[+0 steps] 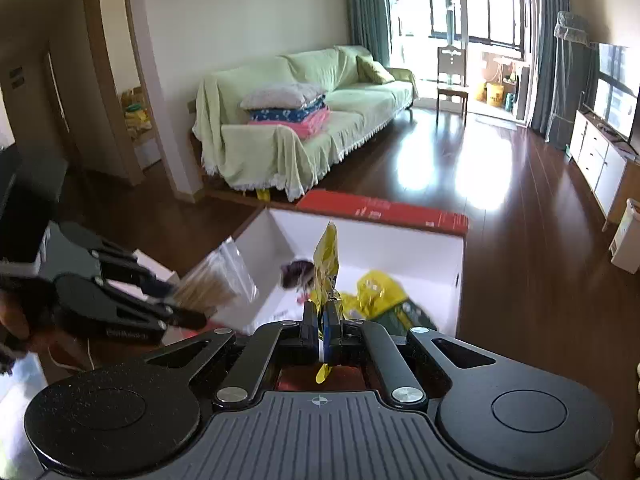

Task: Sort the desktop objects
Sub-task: 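Lift the swab bag and yellow packet and carry both over the box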

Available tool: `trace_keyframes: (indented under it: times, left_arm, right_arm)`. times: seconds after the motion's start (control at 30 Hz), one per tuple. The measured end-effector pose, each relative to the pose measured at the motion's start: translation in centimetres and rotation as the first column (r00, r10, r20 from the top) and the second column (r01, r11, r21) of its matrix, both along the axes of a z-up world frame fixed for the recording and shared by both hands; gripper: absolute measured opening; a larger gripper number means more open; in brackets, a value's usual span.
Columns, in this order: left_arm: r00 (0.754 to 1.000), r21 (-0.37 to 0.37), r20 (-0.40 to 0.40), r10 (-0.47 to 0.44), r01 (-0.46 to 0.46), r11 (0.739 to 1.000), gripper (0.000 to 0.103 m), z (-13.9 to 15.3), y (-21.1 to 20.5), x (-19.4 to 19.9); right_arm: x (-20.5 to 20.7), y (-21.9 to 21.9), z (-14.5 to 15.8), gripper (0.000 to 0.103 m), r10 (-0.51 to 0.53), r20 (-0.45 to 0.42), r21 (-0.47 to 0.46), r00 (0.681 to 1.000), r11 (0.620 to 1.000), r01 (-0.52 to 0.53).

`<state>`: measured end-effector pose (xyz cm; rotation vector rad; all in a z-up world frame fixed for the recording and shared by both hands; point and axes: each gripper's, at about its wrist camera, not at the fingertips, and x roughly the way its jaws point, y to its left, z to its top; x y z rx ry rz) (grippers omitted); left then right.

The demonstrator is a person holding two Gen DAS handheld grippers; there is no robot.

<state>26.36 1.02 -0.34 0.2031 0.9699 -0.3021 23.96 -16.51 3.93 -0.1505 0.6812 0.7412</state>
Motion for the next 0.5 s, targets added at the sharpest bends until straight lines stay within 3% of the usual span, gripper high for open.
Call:
trace_keyframes:
  times: [0.5]
  left_arm:
    - [0.999, 0.013, -0.043, 0.025, -0.025, 1.0, 0.024, -2.2, 1.3, 4.7]
  right_arm:
    - [6.8, 2.5, -3.3, 0.0, -0.027, -0.097, -0.003, 0.995, 1.0, 0.027]
